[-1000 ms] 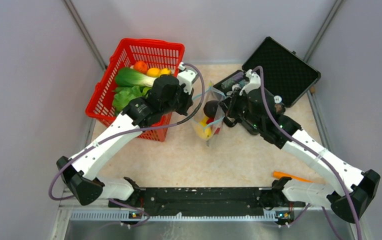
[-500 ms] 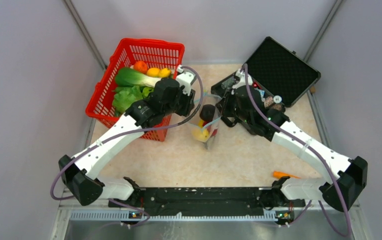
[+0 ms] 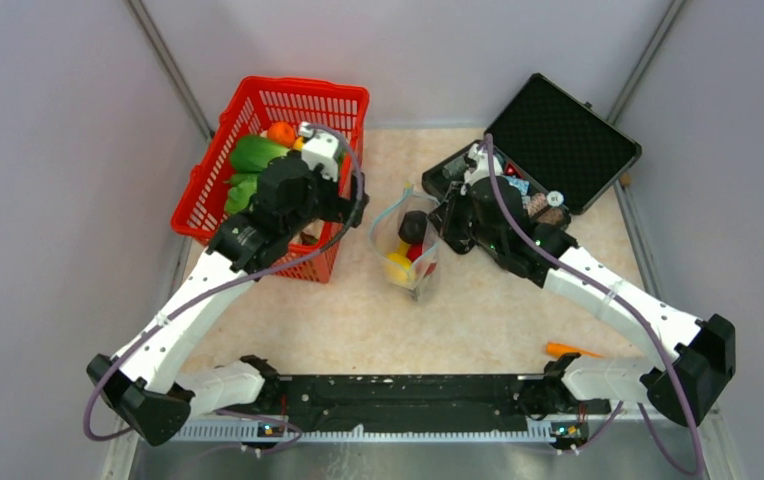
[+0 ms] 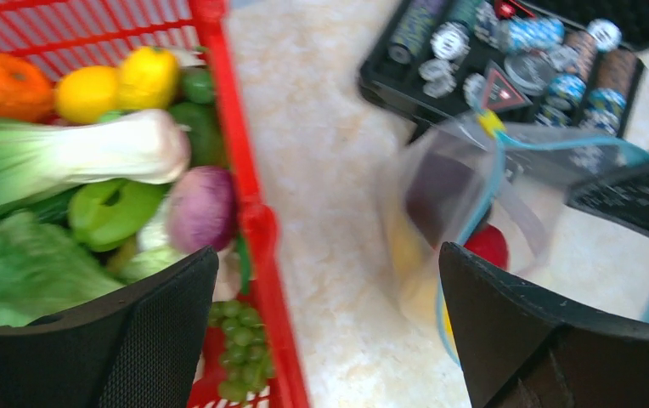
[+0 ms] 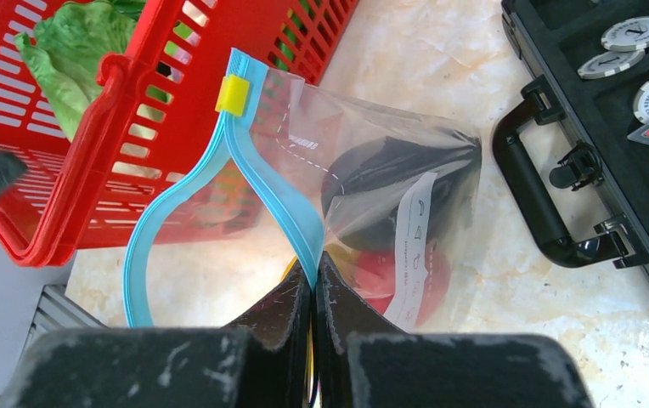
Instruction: Place the food in the zip-top bag and seal the zipper
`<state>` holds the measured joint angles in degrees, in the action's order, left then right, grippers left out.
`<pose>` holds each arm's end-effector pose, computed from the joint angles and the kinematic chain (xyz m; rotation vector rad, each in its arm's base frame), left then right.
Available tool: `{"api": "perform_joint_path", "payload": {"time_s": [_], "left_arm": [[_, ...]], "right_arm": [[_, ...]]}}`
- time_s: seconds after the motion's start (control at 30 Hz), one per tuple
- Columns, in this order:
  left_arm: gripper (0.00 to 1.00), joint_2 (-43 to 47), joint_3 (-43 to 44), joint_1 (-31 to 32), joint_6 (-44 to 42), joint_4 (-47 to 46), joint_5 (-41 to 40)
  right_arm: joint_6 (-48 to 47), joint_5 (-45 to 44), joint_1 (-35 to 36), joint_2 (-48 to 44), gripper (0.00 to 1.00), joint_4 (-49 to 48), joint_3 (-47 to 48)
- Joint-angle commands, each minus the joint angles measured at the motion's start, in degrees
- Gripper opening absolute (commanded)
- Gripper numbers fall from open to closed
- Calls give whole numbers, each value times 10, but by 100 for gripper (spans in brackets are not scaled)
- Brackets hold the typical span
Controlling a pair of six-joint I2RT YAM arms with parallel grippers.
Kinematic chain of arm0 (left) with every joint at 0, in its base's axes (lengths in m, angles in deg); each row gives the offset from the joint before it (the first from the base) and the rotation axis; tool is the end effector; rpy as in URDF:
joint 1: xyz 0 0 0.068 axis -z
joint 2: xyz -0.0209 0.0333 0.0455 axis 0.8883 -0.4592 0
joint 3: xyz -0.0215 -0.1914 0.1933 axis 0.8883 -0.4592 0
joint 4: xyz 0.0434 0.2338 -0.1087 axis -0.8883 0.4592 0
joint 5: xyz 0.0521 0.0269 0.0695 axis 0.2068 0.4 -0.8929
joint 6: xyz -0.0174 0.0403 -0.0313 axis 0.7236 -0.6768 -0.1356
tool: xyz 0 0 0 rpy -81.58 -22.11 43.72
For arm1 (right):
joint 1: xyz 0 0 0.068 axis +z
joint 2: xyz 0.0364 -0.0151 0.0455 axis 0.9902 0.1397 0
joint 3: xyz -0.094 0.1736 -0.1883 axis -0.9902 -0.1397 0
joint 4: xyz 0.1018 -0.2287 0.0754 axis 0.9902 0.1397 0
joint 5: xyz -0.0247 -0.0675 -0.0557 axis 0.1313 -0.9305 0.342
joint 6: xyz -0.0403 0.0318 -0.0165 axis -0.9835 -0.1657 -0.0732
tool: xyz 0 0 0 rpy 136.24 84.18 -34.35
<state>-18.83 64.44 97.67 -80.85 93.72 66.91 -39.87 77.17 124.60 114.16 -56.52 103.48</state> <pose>0.2075 -0.1412 0.4013 0.4312 1.9124 -0.3772 0.2051 0.1819 0.3442 -0.0558 2.0597 0.7090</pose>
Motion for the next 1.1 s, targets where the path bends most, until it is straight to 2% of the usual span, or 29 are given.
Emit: {"api": "perform_joint_path", "payload": {"time_s": [0.0,0.2,0.43,0.73,0.87,0.97,1.07], "left_arm": [[99,22,15,-62,13,-23,-11],[99,49,-5,-141,30,15,-45],[99,42,-12,-224,34,70,20],[99,0,-13,-230,31,16,121],[99,-4,-13,-231,36,-8,140],[99,-3,-15,-231,42,-14,157],[99,2,-17,-231,43,-6,155]], "right_arm": [[-2,13,3,-6,0,-37,7],[-1,1,3,-16,0,-36,1],[-1,-1,3,-16,1,-41,0],[8,34,3,-9,1,-44,10],[44,116,3,0,0,-128,-6],[67,116,17,37,0,-148,8],[42,94,49,96,0,-110,50]]}}
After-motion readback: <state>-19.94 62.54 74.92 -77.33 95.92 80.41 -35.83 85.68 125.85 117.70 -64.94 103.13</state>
